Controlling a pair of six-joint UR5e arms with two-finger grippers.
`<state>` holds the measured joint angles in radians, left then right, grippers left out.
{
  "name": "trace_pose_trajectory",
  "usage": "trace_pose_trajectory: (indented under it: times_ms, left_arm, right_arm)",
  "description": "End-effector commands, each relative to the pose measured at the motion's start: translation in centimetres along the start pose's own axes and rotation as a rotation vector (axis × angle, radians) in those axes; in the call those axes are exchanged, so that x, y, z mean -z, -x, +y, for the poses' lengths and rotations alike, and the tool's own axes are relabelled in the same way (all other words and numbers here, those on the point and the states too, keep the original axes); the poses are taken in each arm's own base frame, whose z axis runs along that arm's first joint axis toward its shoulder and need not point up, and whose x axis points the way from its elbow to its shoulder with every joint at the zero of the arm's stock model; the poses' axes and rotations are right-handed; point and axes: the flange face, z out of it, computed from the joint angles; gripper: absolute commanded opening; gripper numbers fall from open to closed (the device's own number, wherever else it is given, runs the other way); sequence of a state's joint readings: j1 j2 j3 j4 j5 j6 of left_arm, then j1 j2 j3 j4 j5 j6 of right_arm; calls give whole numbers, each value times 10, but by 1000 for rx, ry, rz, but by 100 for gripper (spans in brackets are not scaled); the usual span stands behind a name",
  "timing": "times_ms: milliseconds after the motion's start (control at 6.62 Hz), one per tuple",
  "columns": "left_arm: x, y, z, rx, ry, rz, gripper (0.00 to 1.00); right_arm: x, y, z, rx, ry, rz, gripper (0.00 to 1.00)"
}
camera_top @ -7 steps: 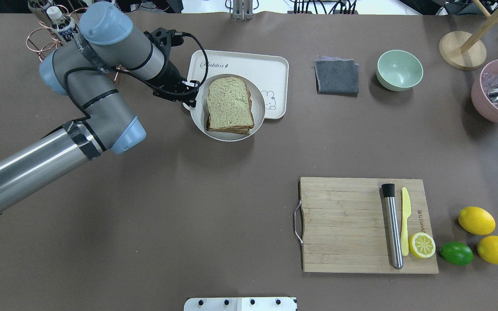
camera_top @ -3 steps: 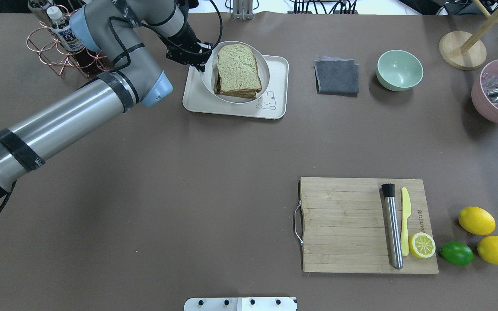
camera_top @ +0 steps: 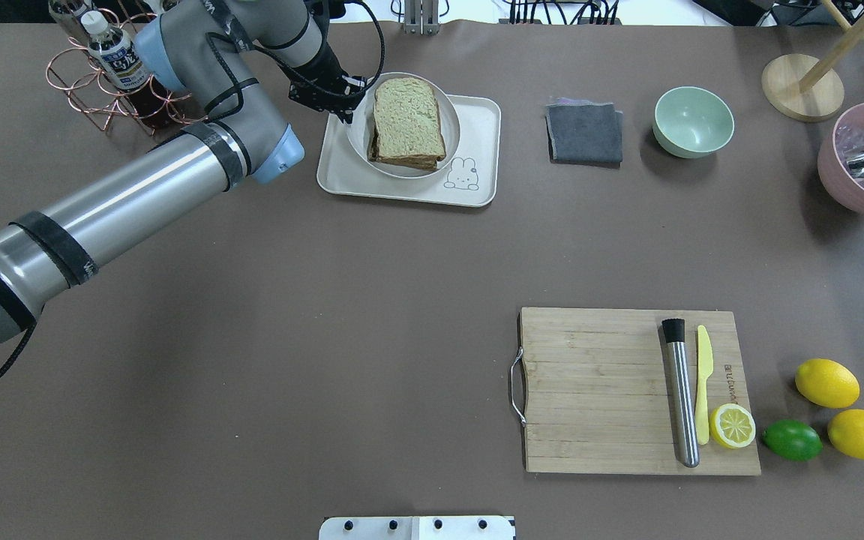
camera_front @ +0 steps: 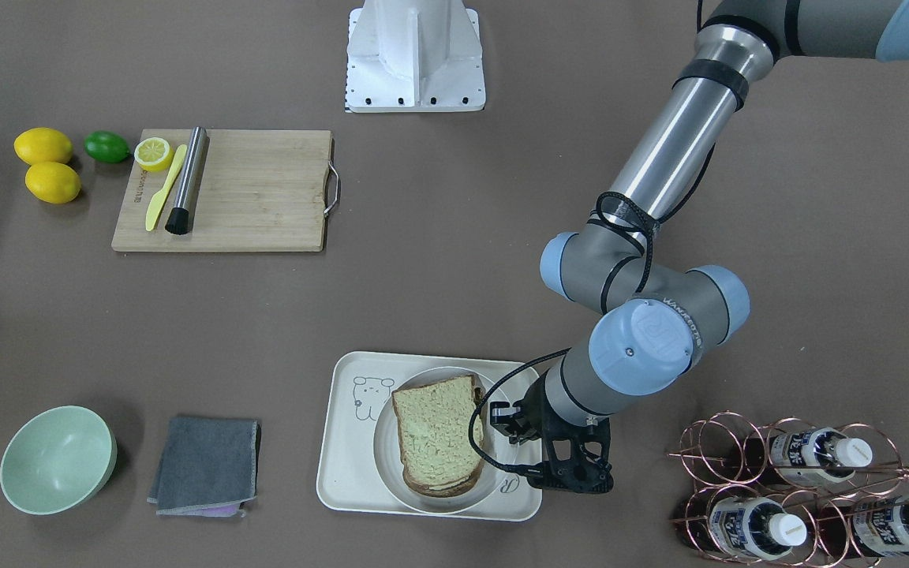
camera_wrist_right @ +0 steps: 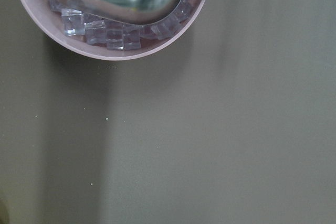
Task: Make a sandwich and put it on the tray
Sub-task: 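Carry the plate with the left gripper onto the white Rabbit tray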
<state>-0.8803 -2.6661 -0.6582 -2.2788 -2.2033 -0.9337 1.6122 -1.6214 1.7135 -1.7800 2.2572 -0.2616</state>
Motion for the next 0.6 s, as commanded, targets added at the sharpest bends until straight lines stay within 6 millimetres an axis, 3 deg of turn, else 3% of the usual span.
trace_pose_trajectory:
  times_ms: [0,302,453]
  left_arm:
    - [5,-11,-3,-14,-21,7,99]
    - [23,-14,-11,-22,-52,19,99]
    - [32,-9,-3,-30,-67,36,99]
  right_arm:
    - [4,3,-2,9,-10,2,100]
    - [1,0,-1,2,-2,0,100]
    - [0,0,0,1,-1,-2,100]
